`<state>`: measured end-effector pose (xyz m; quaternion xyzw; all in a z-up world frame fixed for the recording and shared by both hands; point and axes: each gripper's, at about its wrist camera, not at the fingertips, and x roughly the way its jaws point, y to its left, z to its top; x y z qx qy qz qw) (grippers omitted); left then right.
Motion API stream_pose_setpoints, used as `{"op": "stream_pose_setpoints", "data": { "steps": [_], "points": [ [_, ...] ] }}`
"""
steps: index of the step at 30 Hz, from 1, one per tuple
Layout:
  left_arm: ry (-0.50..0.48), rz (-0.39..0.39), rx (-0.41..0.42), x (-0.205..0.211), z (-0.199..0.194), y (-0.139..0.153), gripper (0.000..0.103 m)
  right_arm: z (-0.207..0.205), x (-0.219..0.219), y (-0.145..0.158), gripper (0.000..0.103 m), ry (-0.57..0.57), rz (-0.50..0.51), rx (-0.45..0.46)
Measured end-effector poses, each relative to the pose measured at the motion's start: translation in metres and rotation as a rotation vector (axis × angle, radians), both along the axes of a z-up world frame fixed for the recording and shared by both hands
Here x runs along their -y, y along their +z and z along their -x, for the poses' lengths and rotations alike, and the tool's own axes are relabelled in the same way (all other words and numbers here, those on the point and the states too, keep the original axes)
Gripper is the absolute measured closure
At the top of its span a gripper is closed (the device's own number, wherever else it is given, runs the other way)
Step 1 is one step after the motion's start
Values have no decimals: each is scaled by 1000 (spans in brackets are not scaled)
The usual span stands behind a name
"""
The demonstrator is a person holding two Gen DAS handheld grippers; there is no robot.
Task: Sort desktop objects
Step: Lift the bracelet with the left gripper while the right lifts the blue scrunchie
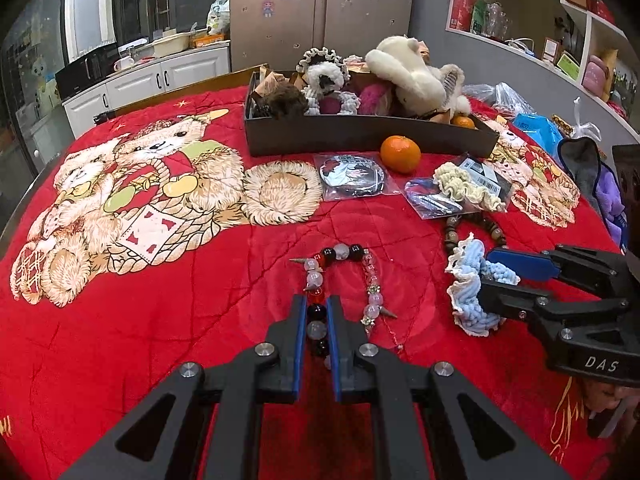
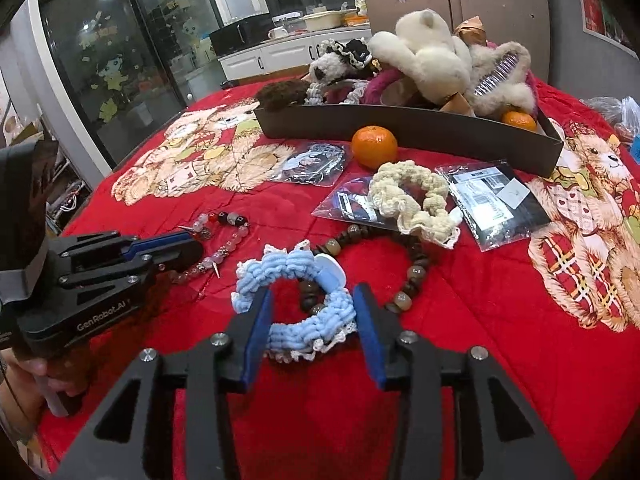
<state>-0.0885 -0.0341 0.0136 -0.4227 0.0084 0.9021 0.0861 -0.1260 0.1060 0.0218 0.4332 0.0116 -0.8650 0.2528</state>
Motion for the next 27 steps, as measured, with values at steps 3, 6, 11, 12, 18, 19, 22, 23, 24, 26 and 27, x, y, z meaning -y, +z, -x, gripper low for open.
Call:
{"op": "stream_pose_setpoints", "data": {
  "steps": [3,6,11,12,18,19,22,23,24,26,27],
  "points": [
    [-2,11,-2,-2,-1,0,93,2,1,-1,68,-18,-11,0],
    [-4,-2,0,0,-1,0,93,4,-5,-1,79,-44,2,5],
    [1,-42,6,5,0,-1,93,5,-14,0,86,-60,67,22],
    [2,-41,2,5,-1,0,93,5,-16,1,90,-63,81,17],
    [-1,-42,-20,4,-3,3,93,-2,-16,7,92,-63,92,-5],
    [-3,-41,-26,3,-4,4,93,-3,-16,8,92,-64,92,-11],
    [-7,-32,-48,2,-7,7,93,-7,-17,14,92,-58,109,-26],
    [-4,-28,-57,1,-7,8,93,-8,-18,16,92,-54,120,-27],
    [-4,-24,-64,1,-8,9,93,-9,-20,19,92,-55,130,-33],
    [-8,-22,-70,-1,-10,10,93,-12,-22,25,92,-55,142,-44],
    [-10,-26,-69,-1,-10,11,93,-13,-24,27,92,-57,149,-49]
  ]
}}
